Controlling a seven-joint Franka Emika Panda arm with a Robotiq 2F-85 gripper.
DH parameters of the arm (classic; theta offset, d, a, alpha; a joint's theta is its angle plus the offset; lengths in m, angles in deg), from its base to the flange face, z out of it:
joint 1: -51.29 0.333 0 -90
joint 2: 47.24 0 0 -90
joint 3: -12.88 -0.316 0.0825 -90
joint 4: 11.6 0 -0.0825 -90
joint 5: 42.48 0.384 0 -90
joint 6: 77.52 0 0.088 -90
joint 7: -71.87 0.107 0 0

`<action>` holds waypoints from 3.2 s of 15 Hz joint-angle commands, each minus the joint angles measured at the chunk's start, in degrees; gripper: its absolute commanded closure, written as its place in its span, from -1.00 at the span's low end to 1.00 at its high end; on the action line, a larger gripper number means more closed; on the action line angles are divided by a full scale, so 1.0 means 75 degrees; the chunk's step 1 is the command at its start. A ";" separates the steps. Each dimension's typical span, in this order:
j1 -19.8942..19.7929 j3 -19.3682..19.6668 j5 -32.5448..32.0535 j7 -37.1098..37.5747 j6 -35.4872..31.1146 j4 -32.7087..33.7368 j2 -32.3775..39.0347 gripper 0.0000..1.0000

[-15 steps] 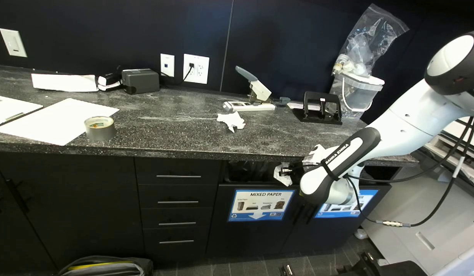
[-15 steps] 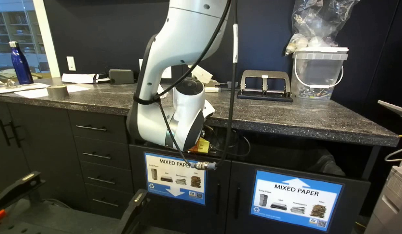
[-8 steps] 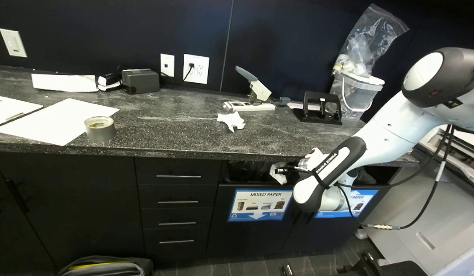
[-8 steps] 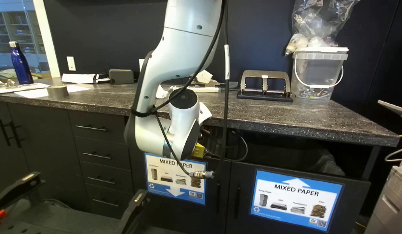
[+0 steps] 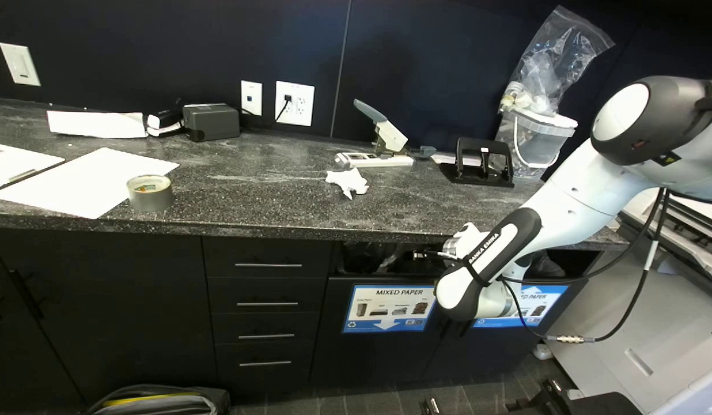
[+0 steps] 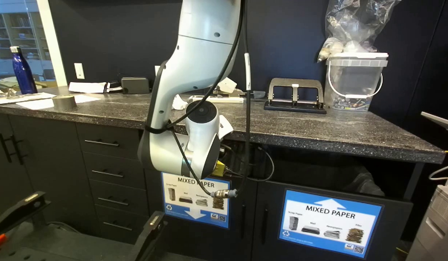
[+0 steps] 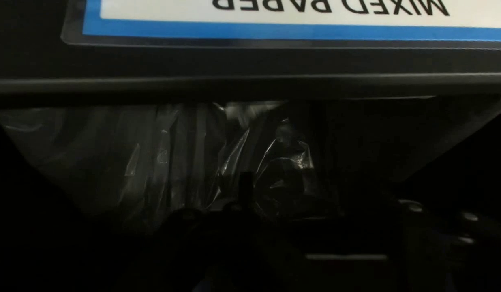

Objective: Pick up the pieces of papers from the countertop and put them in the right bin.

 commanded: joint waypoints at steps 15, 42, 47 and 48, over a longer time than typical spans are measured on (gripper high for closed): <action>0.0331 0.0418 -0.0975 0.0119 0.2071 -0.4300 -0.3792 -1.00; -0.0784 -0.3373 0.0173 0.0892 0.6854 -0.1162 -0.4966 -1.00; 0.0525 -0.2885 0.2443 -0.0521 0.7039 -0.0249 -0.4310 -1.00; 0.0838 -0.2718 0.2736 -0.0704 0.6938 -0.0127 -0.4244 -1.00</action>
